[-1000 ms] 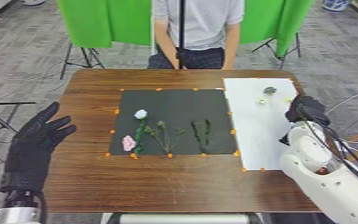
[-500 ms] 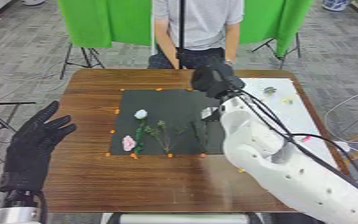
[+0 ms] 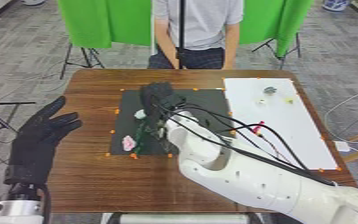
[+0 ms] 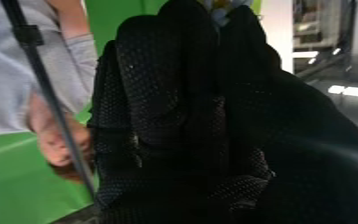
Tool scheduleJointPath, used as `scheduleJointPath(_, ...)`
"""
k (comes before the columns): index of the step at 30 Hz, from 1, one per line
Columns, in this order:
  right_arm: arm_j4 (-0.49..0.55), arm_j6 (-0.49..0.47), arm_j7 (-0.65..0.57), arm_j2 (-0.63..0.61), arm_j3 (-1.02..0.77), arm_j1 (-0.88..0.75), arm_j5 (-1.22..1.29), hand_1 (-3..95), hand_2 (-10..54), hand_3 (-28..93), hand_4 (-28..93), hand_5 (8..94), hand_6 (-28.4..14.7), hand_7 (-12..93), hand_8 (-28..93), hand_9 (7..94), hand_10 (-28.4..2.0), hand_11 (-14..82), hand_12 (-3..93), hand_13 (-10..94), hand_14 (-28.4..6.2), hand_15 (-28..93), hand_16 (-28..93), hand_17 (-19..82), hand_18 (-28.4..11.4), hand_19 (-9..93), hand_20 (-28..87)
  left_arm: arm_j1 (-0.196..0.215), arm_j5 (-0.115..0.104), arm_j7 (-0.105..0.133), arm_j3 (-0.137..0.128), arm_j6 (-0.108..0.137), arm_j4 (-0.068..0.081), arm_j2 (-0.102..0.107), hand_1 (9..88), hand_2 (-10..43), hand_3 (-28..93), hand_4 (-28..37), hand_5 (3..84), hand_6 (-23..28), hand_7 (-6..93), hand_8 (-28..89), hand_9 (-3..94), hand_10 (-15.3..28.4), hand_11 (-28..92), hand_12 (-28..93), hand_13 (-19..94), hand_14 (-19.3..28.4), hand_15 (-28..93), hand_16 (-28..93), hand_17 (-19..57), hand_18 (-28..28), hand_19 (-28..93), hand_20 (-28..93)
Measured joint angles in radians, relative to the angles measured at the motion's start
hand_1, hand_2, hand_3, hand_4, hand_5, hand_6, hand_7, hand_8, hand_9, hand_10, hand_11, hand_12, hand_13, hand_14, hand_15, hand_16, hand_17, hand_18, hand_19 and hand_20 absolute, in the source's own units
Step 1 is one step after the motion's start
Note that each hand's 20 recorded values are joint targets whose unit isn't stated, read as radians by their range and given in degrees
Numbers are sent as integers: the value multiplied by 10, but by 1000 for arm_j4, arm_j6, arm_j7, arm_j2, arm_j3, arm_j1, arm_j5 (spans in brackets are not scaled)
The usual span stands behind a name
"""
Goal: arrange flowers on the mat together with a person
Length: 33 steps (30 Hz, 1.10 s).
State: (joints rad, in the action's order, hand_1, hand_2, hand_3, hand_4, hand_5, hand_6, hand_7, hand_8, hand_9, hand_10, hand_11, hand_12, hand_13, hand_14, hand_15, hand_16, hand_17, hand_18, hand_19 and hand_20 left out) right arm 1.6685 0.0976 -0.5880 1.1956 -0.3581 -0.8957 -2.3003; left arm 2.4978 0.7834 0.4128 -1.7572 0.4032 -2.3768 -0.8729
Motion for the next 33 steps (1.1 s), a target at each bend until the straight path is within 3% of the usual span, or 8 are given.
scheduleJointPath(10, -31, -80, -20, 8, 50, -12, -54, 585, -95, 654, -283, 748, 24, 242, -34, 822, -90, 129, 363, 709, -34, 498, 300, 254, -177, 819, 30, -11, 1, -12, -1, -13, 5, 3, 171, 58, 772, -283, 325, 44, 157, -102, 388, 206, 210, 145, 271, 284, 517, -98, -110, 235, 501, 71)
scheduleJointPath(14, -39, -135, -33, 8, 51, -15, -58, 563, -95, 659, -283, 709, 17, 217, -38, 793, -95, 133, 355, 654, -58, 533, 267, 220, -182, 798, 51, -15, 0, -11, 0, -14, 7, 5, 173, 57, 775, -283, 325, 44, 156, -103, 388, 203, 209, 148, 274, 284, 510, -89, -109, 235, 501, 66)
scheduleJointPath(17, -39, -173, -36, 7, 49, -16, -61, 515, -95, 722, -283, 676, 20, 205, -71, 687, -111, 250, 248, 606, -77, 564, 224, 186, -185, 759, 101, -15, -1, -10, 0, -14, 7, 8, 177, 57, 775, -283, 325, 45, 155, -103, 387, 202, 208, 147, 276, 284, 505, -86, -109, 235, 501, 64)
scheduleJointPath(20, -39, -190, -37, 7, 42, -22, -56, 486, -95, 747, -283, 663, 24, 204, -123, 647, -122, 306, 189, 589, -87, 580, 197, 171, -185, 738, 129, -15, -1, -10, 0, -14, 8, 10, 181, 56, 777, -283, 325, 45, 155, -103, 381, 200, 205, 145, 270, 284, 500, -84, -109, 233, 500, 63)
scheduleJointPath(33, -19, -226, -34, 6, 9, -37, -43, 427, -95, 772, -283, 602, 1, 187, -141, 598, -140, 314, 170, 552, -115, 620, 129, 147, -193, 717, 160, -13, -1, -11, 0, -13, 8, 12, 187, 47, 791, -283, 328, 51, 147, -101, 353, 196, 216, 132, 234, 284, 508, -93, -104, 222, 489, 62)
